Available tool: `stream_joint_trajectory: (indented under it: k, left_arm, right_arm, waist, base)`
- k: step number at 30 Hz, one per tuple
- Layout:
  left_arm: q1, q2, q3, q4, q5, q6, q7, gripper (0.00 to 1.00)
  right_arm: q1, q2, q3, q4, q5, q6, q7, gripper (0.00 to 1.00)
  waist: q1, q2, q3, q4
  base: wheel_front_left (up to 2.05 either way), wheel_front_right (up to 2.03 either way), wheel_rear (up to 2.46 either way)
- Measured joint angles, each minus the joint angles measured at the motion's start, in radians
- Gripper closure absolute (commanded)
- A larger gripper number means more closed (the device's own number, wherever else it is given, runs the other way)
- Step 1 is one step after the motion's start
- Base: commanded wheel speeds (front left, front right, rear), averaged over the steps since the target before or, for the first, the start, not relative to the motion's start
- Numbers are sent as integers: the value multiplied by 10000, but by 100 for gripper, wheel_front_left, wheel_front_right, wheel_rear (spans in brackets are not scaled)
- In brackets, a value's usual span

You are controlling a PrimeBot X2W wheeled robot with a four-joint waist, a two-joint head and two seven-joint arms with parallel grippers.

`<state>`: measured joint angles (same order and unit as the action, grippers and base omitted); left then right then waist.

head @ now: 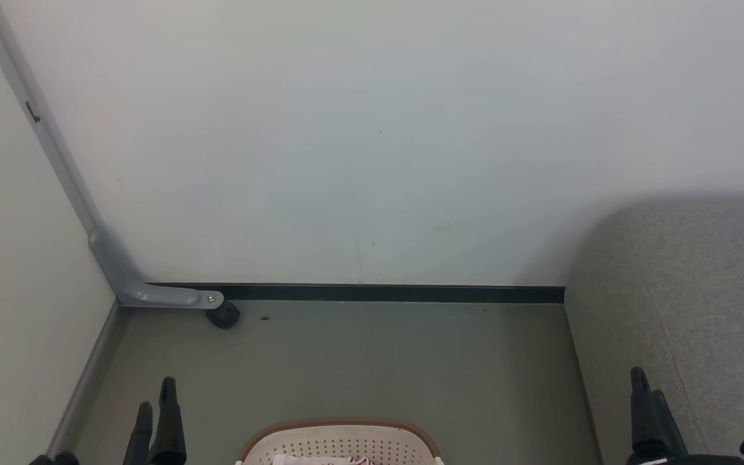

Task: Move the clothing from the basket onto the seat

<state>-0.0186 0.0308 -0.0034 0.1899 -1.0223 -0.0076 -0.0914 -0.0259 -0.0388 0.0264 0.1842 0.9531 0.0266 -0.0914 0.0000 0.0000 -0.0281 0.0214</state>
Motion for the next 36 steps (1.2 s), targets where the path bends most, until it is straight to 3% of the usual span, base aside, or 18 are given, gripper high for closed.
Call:
stream_joint_trajectory:
  k: [13,19,36]
  left_arm:
    - [-1,21,-686,-176,2888,345,-430,0]
    - [-3,54,-1158,-146,4859,531,-702,0]
    - [-3,132,-1685,389,7582,865,-1292,0]
  right_arm:
    - [-1,-380,828,-213,-2602,-88,-437,0]
    - [-4,-493,1267,-190,-3969,-169,-694,0]
    - [1,-591,1942,374,-6464,-477,-1304,0]
  waist:
    - [0,0,23,4]
    - [0,0,30,33]
    - [0,0,30,21]
  base:
    - [0,0,0]
    - [0,0,0]
    - [0,0,0]
